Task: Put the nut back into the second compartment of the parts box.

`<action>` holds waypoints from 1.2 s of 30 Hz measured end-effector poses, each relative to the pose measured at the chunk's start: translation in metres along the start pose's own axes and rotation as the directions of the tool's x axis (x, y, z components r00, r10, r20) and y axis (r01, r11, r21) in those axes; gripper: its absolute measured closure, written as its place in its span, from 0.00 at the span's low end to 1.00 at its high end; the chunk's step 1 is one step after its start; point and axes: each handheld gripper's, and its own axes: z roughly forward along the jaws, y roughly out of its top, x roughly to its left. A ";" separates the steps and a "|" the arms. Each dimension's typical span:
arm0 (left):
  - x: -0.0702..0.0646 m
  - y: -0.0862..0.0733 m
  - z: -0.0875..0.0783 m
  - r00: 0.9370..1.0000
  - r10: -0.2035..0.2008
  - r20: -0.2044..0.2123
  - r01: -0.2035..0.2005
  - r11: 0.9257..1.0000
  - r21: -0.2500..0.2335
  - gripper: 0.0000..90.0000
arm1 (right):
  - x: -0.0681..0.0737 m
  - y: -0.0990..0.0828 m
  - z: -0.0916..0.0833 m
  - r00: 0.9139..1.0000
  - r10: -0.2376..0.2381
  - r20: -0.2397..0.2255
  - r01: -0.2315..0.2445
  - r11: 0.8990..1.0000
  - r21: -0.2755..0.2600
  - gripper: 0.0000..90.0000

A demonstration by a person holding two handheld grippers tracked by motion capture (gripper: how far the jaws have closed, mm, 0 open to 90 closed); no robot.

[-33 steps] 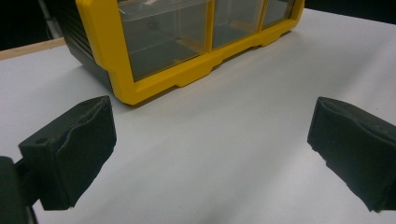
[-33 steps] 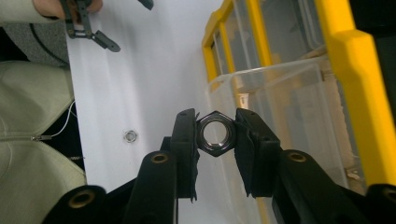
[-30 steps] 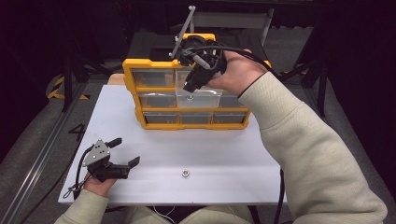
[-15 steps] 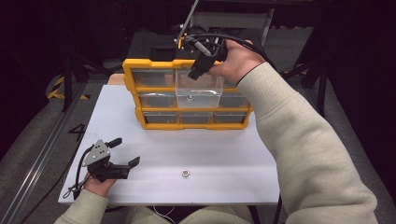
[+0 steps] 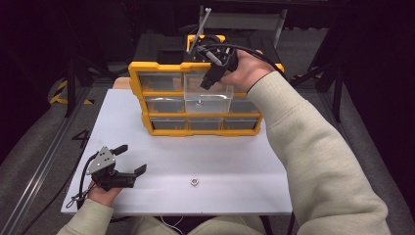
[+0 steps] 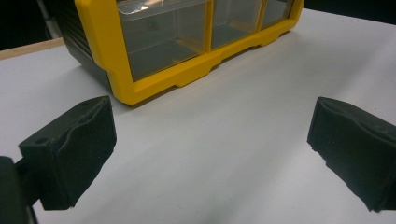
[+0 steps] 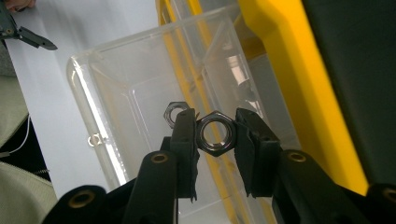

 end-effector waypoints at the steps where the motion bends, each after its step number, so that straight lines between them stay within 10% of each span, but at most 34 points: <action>1: 0.000 0.000 0.000 1.000 0.000 0.000 0.000 1.000 0.000 0.02 | -0.001 0.000 0.002 1.000 -0.002 -0.003 0.002 1.000 -0.001 0.77; 21: 0.000 0.000 0.000 1.000 -0.001 0.004 0.001 1.000 0.003 0.02 | -0.004 -0.004 0.030 0.999 -0.003 -0.043 0.006 0.999 0.054 0.77; 36: 0.000 0.000 0.001 1.000 -0.002 0.009 0.002 1.000 0.007 0.02 | 0.000 -0.007 0.017 0.999 -0.020 -0.031 0.020 1.000 0.009 0.68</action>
